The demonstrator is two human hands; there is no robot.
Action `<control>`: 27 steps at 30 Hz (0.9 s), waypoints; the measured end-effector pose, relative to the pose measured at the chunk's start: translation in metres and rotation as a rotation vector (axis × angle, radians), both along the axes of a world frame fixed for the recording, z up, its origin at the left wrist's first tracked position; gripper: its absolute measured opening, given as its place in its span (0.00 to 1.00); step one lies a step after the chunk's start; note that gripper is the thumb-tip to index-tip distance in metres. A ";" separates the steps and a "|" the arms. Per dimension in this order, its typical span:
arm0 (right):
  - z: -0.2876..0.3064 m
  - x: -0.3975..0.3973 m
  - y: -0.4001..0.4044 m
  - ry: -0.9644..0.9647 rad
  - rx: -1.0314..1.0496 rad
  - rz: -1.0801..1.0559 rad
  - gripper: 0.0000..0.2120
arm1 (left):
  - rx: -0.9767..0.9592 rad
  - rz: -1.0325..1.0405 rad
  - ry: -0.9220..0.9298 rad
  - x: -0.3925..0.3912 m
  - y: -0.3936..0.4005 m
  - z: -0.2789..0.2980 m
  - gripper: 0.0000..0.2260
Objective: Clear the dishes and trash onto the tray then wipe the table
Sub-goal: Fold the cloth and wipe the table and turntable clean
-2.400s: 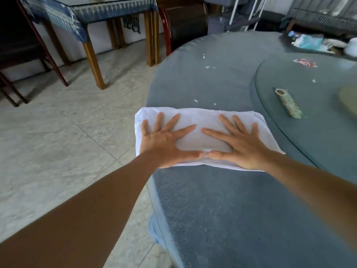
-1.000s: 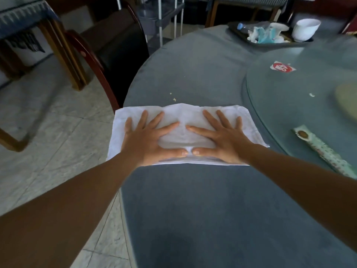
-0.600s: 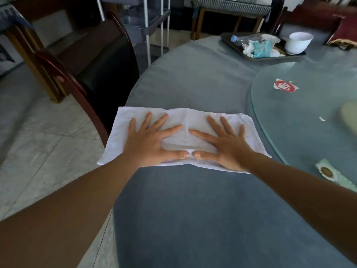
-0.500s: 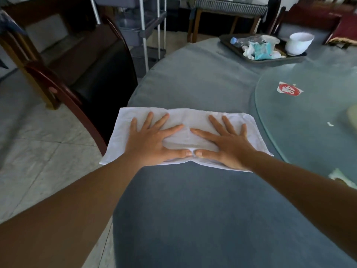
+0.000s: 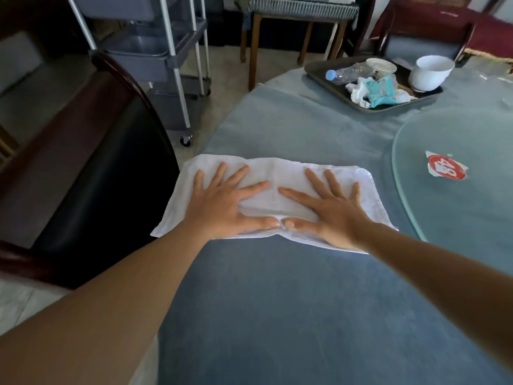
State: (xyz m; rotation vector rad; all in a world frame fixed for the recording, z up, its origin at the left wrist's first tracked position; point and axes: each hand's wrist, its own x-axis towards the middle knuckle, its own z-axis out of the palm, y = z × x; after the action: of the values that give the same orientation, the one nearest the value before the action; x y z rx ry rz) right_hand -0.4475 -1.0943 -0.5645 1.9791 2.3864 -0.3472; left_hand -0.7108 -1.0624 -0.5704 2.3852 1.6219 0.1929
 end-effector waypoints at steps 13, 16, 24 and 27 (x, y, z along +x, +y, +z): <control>0.003 -0.005 0.118 -0.059 -0.013 -0.237 0.35 | -0.014 -0.253 0.006 0.010 0.185 -0.004 0.43; 0.005 -0.004 0.140 -0.075 -0.032 -0.283 0.36 | -0.008 -0.304 0.001 0.017 0.218 -0.005 0.44; 0.005 0.004 0.186 -0.100 -0.035 -0.369 0.34 | 0.006 -0.434 -0.002 0.036 0.294 -0.006 0.43; 0.003 0.009 0.203 -0.097 -0.022 -0.407 0.34 | 0.014 -0.471 0.011 0.047 0.320 -0.005 0.44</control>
State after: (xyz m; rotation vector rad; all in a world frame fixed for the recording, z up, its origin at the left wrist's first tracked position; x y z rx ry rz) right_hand -0.4386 -0.8911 -0.5616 2.4021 1.9036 -0.2738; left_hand -0.6634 -0.7424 -0.5759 2.6959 1.0192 0.1012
